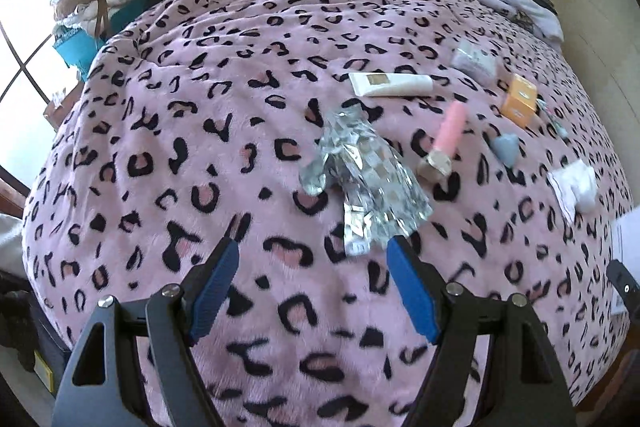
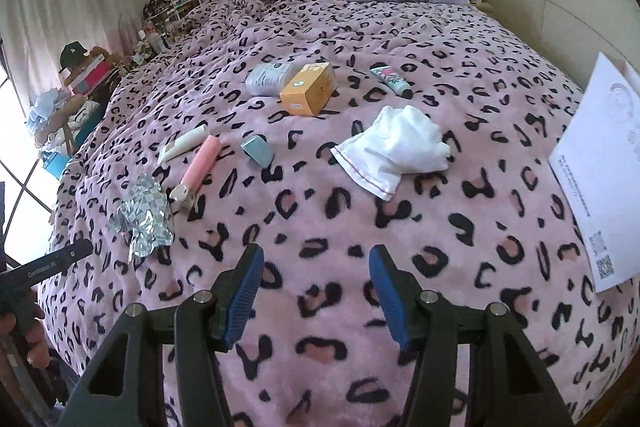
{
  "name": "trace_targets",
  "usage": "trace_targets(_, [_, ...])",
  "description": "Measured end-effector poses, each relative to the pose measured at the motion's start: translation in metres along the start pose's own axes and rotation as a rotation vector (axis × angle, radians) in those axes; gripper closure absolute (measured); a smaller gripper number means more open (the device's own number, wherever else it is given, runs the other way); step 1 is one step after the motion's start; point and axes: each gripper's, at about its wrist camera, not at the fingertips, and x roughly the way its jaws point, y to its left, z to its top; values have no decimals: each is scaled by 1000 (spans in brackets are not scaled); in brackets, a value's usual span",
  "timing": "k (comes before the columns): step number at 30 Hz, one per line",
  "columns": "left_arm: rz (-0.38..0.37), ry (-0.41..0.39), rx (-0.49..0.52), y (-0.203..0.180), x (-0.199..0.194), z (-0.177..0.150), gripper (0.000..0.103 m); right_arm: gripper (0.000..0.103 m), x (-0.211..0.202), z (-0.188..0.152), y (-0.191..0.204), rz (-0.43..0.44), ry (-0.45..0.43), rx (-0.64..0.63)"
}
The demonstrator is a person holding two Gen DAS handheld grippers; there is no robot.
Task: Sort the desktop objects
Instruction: 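Move both tools back over the bed toward the foil packet and sock, then grasp the silver foil packet with the left tool while the right tool grasps the white sock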
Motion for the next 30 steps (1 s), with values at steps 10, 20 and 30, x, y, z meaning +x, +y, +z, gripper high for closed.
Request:
trace_targets(10, [-12,45,-35,-39,52,34,20,47,19,38,-30,-56,-43,64])
trace_targets(20, [20,84,-71,-51,92,45,20,47,43,57,-53,-94,-37,127])
trace_targets(30, [58,100,-70,-54,113,50,13,46,97,79,-67,-128,12,196])
